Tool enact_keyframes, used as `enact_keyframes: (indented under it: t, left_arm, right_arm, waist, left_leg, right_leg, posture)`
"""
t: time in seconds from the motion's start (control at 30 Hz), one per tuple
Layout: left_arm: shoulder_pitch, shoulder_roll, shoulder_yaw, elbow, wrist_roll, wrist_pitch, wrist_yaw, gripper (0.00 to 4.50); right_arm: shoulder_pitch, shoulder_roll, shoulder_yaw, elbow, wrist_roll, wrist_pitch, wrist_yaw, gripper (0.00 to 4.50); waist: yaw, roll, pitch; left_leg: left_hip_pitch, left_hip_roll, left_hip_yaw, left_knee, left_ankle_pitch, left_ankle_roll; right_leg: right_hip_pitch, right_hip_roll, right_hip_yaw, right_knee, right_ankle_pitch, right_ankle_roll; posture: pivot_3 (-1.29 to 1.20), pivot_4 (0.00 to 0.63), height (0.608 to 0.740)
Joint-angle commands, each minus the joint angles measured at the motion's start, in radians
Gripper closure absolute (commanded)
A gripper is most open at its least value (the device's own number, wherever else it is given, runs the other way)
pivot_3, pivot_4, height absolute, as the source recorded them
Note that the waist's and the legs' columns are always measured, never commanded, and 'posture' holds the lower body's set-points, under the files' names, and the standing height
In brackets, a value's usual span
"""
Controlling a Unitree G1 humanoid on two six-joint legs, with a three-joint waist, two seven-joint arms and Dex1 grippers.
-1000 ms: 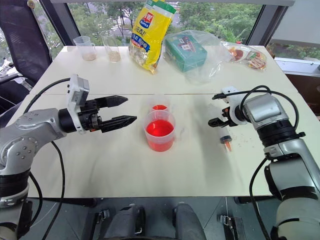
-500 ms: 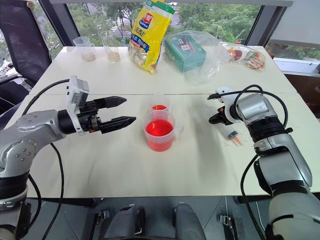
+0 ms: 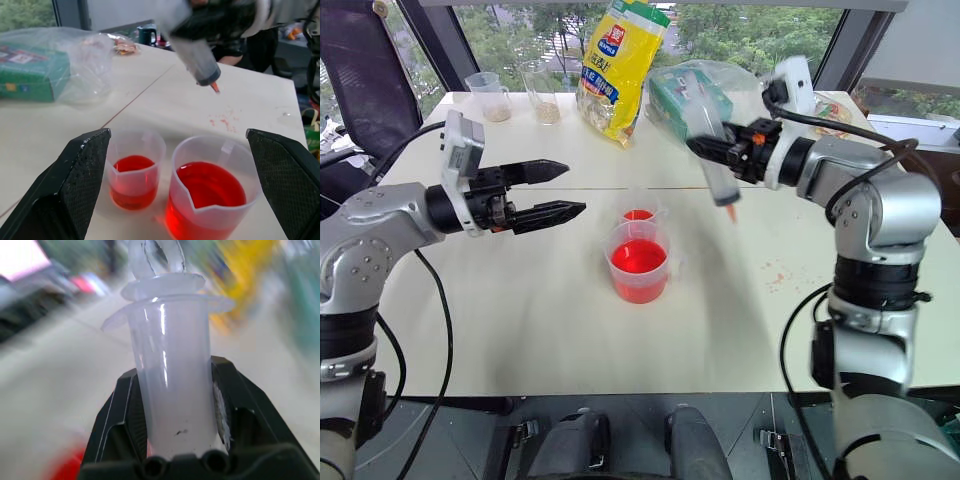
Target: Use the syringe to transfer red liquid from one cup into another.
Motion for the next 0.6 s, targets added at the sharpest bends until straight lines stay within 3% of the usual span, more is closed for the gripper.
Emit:
enact_keyframes:
  t: [0.03,0.17,0.27,0.6]
  left_arm:
    - [-0.056,0.001,0.008,0.03,0.004,-0.013,-0.029,0.0]
    - [-0.079,0.014,0.007,0.063,0.02,-0.016,-0.06,0.0]
    - [-0.103,0.018,0.013,0.068,0.014,0.0,-0.066,0.0]
    - [-0.157,0.036,0.014,0.038,-0.043,0.094,-0.1,0.0]
  right_arm:
    - [-0.015,0.116,-0.059,-0.107,0.093,-0.115,-0.084,3.14]
    - [0.042,0.262,-0.026,-0.16,0.147,-0.227,-0.132,3.14]
    - [0.144,0.308,0.046,-0.172,0.117,-0.332,-0.115,3.14]
    - [0.385,0.313,0.253,-0.034,-0.033,-0.66,-0.014,3.14]
  waist:
    - [0.0,0.0,0.0]
    - [0.0,0.0,0.0]
    - [0.002,0.0,0.0]
    - [-0.002,0.0,0.0]
  left_leg:
    - [0.0,0.0,0.0,0.0,0.0,0.0]
    - [0.0,0.0,0.0,0.0,0.0,0.0]
    - [0.0,0.0,0.0,0.0,0.0,0.0]
    - [0.001,0.0,0.0,0.0,0.0,-0.001]
  right_leg:
    - [0.0,0.0,0.0,0.001,0.0,0.0]
    - [0.0,-0.001,0.0,0.001,0.0,0.0]
    - [0.0,-0.001,0.0,0.001,0.0,0.0]
    - [0.0,0.0,0.0,0.002,0.0,0.0]
  posture:
    - [0.0,0.15,0.74]
    - [0.0,0.15,0.74]
    - [0.0,0.15,0.74]
    - [0.0,0.15,0.74]
